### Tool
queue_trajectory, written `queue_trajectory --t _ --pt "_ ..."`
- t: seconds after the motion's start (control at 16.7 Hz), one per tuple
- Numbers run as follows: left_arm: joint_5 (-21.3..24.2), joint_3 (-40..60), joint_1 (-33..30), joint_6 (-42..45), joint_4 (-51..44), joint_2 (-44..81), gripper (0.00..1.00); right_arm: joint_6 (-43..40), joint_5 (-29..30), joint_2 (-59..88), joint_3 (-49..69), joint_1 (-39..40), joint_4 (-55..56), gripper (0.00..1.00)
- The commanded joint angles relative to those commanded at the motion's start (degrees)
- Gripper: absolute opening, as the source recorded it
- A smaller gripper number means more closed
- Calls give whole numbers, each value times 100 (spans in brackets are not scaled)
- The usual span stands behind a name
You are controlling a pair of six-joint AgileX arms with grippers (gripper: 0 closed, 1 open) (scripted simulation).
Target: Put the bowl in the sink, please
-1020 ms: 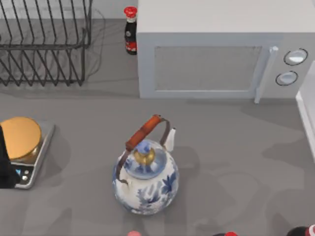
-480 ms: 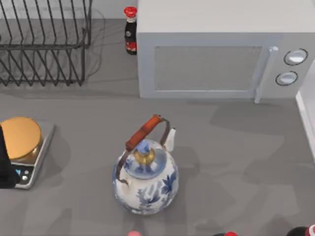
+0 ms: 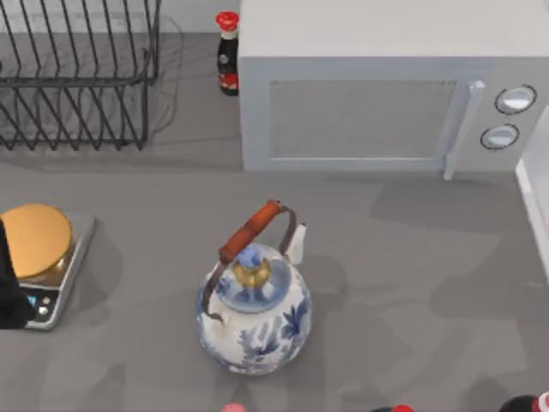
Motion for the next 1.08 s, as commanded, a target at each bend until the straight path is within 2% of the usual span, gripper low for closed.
queue_trajectory --t 0.18,0.66,0.84,1.08 --pt "0 0 0 0 0 0 100 -3 -18 727 -82 -14 757 0" --pt "0 0 0 0 0 0 100 -27 35 3408 -510 -20 3996 0" --pt "0 0 0 0 0 0 100 -29 62 3873 -598 -6 4498 0" --pt "0 0 0 0 0 0 100 -29 64 3919 -607 -4 4545 0"
